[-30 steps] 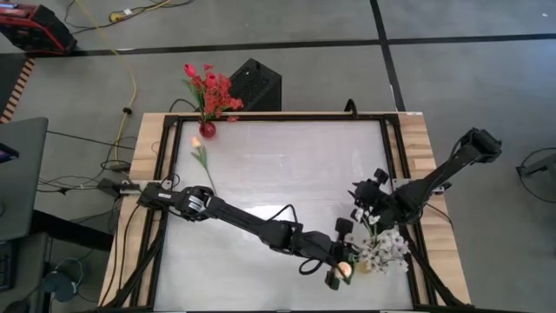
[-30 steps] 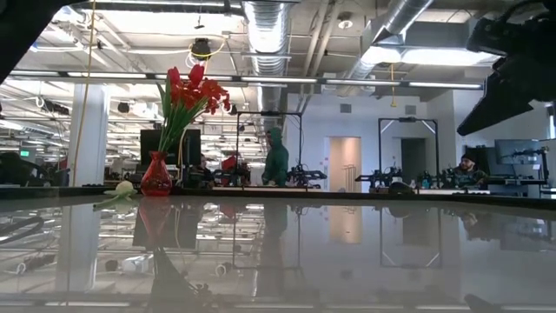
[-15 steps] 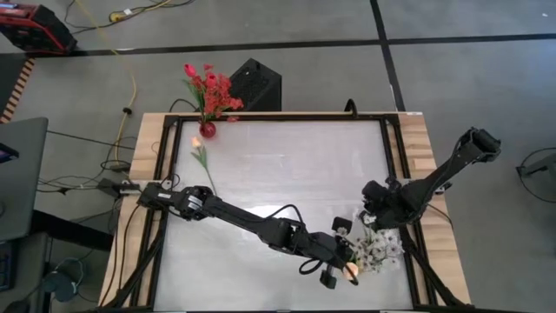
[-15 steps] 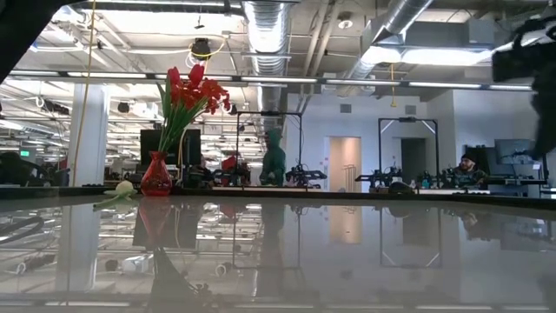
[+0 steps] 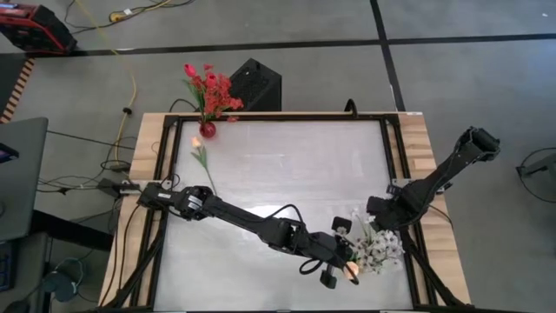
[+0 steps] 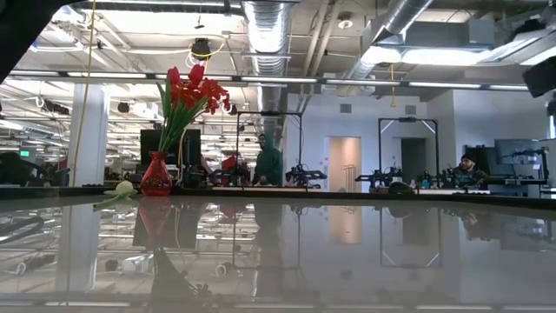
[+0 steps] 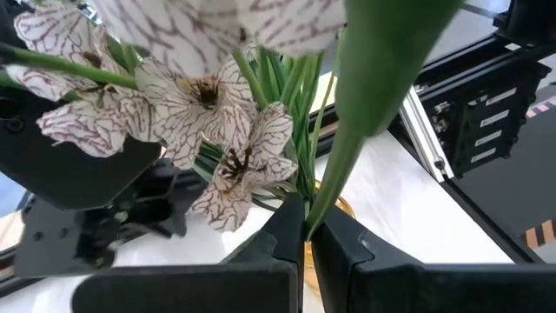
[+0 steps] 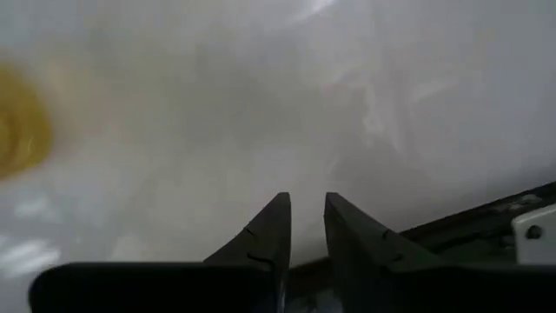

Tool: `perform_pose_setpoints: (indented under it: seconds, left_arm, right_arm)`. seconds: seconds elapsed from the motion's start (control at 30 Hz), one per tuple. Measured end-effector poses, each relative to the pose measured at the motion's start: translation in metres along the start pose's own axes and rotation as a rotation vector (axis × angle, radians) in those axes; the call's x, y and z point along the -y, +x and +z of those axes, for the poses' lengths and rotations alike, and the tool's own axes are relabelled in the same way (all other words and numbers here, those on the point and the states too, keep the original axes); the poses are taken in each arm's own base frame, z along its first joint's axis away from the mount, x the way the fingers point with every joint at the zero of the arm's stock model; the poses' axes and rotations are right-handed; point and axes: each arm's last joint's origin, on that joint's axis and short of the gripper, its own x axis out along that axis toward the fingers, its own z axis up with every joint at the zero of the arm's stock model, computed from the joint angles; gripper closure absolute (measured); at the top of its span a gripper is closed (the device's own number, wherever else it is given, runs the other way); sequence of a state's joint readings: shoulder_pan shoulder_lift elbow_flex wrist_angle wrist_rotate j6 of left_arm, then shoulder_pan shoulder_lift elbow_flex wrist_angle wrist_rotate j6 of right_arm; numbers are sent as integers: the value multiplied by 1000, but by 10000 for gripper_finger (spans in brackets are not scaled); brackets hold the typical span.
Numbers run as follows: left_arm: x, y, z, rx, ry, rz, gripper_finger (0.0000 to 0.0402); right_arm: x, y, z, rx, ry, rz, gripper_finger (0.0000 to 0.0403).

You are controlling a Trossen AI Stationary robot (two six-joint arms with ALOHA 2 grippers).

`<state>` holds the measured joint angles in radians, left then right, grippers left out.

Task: Sort flowers into vase by color
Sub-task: Put the right white flower into the transparent yellow vase

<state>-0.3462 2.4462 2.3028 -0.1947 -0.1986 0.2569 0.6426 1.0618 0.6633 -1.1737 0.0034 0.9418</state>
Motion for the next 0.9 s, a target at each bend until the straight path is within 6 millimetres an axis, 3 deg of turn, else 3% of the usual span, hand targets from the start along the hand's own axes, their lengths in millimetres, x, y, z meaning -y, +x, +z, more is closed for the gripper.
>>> perform_pose_setpoints:
  seconds: [0.17,0.4,0.63,0.9]
  left_arm:
    - [2,0,0,-4,2,-4,401]
    - [3,0,-1,-11,3,-7,401]
    - [3,0,-2,-16,5,-10,401]
    - [4,0,-2,-17,1,-17,401]
  right_arm:
    - [-11,-1,-3,-127,-23,186,331]
    - [-32,-4,-21,-268,75,314,366]
    - [-62,-10,-42,-215,129,474,379]
    - [-86,-4,-66,-49,95,515,373]
